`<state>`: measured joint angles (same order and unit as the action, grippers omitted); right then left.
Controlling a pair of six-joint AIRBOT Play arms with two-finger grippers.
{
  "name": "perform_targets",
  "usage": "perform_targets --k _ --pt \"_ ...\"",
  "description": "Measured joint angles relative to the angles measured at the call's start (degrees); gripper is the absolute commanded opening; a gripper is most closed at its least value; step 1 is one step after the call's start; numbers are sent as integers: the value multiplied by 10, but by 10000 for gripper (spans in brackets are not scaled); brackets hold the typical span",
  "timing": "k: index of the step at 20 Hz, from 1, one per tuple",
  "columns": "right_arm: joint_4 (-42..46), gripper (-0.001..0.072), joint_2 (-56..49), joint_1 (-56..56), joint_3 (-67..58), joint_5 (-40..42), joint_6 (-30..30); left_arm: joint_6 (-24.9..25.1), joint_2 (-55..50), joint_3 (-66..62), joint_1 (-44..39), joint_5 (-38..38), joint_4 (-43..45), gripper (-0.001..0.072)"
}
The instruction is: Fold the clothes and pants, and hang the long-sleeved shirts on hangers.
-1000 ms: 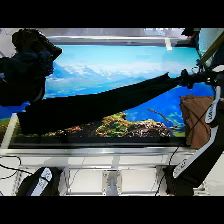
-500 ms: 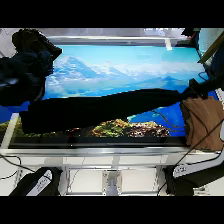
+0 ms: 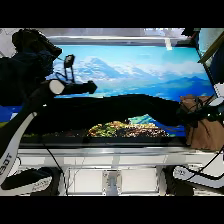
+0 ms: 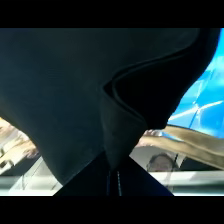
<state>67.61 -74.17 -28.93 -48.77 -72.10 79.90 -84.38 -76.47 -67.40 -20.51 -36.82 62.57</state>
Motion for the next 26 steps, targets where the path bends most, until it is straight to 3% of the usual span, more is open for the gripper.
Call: perform_targets --k 2,3,4,5,9,14,21,26 --pt "1 14 8 0 16 31 0 2 -15 -24 -13 6 -2 478" --pt "2 110 10 0 20 42 0 2 -20 -33 -15 8 -3 479" --pt "3 360 11 0 23 51 0 2 -23 -40 -17 9 -3 479" --pt "4 409 14 0 24 59 0 2 -26 -45 -17 8 -4 478" --pt "33 409 38 -3 -18 70 -7 2 -30 -54 -16 -7 -3 478" --pt "57 404 47 -87 -111 13 -16 2 -31 -57 -13 -14 -1 478" --pt "-160 409 -94 -180 -140 -85 -122 2 -32 -57 -12 -16 -1 478" --pt "-172 409 -166 -151 -143 -46 -158 2 -32 -57 -12 -16 -1 479"
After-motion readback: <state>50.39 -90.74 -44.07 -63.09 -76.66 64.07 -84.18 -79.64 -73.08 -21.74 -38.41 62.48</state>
